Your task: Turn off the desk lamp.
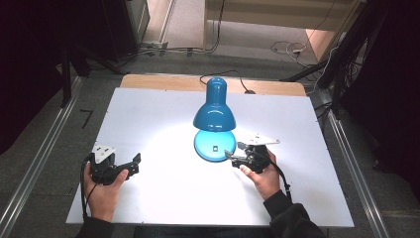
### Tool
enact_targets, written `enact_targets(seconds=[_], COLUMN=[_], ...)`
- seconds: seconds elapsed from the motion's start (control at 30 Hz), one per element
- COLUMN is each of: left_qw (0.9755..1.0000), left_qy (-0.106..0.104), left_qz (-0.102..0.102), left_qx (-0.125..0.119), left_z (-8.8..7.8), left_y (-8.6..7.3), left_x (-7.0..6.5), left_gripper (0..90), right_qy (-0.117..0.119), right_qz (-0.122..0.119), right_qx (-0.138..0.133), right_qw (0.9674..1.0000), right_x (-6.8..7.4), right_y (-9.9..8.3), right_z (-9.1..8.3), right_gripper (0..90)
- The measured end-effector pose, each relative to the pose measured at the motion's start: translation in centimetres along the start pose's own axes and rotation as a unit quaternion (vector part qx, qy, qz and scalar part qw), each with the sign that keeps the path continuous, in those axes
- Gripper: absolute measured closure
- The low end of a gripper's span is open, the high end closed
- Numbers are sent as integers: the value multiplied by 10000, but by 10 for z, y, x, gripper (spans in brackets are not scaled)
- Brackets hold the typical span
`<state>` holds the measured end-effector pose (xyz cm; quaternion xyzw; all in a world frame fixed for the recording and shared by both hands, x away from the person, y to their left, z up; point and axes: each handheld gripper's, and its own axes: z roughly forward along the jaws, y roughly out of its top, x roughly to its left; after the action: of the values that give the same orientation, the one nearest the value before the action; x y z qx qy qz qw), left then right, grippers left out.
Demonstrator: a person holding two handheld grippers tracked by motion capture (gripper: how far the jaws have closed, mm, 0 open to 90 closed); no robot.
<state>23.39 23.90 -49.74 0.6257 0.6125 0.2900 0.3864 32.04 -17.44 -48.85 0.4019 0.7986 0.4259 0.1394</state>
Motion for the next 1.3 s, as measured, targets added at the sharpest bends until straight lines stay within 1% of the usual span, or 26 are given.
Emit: enact_targets(seconds=[0.17, 0.23, 0.4, 0.6, 0.67, 0.8, 0.93, 1.3], left_qw=[10000, 10000, 10000, 10000, 10000, 10000, 10000, 10000], left_qy=[-3, -7, -20, -30, -29, -33, -35, -25], left_qz=[-10, -15, -17, -17, -16, -20, -21, -35], left_qx=[-8, -17, -16, -17, -17, -18, -14, -30], left_z=[0, 0, 0, 0, 0, 0, 0, -1], left_y=[0, 0, 0, 0, 0, 0, 0, 0], left_x=[0, 0, 1, 1, 1, 1, 2, 3], left_gripper=[64, 64, 65, 66, 66, 66, 66, 67], right_qy=[14, 54, 181, 268, 307, 343, 350, 360], right_qz=[-16, 4, -58, -105, -98, -138, -127, -129], right_qx=[-78, -115, -198, -214, -215, -190, -184, -126], right_qw=[10000, 9999, 9996, 9994, 9993, 9991, 9991, 9992], right_x=[4, 5, 10, 17, 18, 21, 23, 23], right_y=[2, 2, 4, 6, 7, 8, 9, 8], right_z=[5, 7, 10, 18, 20, 25, 28, 37], right_gripper=[470, 543, 709, 845, 874, 876, 876, 876])
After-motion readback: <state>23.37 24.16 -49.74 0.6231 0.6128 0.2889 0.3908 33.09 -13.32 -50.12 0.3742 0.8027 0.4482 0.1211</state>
